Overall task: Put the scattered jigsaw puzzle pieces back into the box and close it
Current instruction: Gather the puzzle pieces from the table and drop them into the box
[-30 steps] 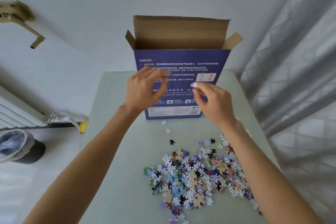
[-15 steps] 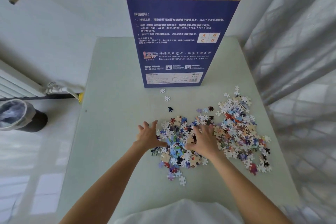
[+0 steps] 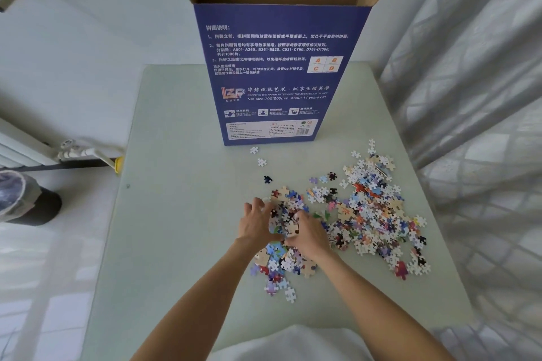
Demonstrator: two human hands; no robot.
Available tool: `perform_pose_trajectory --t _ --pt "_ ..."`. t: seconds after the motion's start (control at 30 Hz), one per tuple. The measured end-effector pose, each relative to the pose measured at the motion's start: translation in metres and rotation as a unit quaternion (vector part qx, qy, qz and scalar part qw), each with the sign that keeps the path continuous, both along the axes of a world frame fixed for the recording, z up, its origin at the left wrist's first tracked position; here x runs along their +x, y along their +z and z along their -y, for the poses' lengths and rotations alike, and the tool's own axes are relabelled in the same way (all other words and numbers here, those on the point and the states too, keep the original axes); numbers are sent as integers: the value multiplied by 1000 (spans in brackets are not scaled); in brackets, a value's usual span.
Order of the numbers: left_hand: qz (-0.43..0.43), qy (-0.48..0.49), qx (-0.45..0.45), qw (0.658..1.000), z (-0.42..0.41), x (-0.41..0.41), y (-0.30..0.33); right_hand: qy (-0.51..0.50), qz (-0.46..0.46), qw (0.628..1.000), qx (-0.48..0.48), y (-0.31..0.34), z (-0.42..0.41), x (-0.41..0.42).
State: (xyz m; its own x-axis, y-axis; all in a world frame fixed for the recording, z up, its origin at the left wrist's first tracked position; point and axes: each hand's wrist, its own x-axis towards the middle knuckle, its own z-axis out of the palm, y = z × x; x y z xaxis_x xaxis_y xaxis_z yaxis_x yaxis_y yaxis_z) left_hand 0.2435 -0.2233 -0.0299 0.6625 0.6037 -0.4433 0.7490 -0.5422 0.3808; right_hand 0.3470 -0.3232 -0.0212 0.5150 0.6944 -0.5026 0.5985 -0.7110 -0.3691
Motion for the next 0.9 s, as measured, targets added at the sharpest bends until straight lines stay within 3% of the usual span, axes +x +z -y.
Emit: perform_pose_trajectory --t 0.33,0.5,0.7,0.9 --pt "56 -4 -24 998 -12 -12 1 -21 -27 999 29 12 3 5" --pt "89 30 9 996 -20 -25 1 -12 -2 998 62 31 7 14" --pt "53 24 7 998 -35 -38 3 183 68 979 54 64 -6 34" --pt "-6 -63 -1 998 -50 -38 12 263 102 955 95 111 -27 48"
